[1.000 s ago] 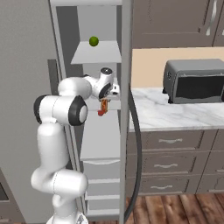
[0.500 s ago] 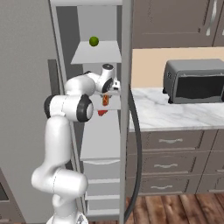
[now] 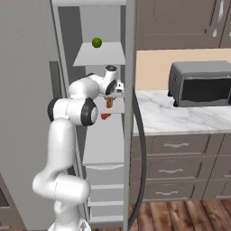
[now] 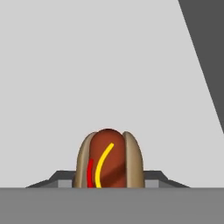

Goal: Store the hot dog in the freezer for long-term storage. Close the freezer door after placing the cooked food.

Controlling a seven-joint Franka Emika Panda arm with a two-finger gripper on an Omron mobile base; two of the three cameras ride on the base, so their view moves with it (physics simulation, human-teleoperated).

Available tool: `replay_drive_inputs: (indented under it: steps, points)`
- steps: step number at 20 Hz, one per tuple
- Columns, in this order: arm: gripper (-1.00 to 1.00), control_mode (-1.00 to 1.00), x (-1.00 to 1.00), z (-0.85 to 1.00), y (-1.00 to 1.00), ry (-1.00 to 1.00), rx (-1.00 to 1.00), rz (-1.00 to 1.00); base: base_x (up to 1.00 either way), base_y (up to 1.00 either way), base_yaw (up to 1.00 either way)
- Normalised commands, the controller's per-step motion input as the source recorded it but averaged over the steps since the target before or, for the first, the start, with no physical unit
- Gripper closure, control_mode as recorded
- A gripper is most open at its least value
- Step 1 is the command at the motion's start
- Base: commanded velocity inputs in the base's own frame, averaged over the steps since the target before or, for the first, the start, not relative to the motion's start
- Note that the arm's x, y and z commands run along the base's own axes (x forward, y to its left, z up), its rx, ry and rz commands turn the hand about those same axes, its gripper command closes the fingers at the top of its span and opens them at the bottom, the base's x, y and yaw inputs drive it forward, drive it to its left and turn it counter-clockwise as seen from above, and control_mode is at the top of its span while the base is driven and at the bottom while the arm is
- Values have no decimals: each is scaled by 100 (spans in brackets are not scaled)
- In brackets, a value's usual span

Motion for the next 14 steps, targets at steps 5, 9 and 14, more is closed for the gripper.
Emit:
replay_drive_inputs:
  steps: [5, 9, 14]
  points:
    - [-100, -100, 0, 0, 0, 0, 0, 0, 0, 0, 0]
    - [-100, -100, -9, 0, 0, -3, 0, 0, 0, 0, 0]
    - [-100, -100, -68, 0, -1, -13, 0, 0, 0, 0, 0]
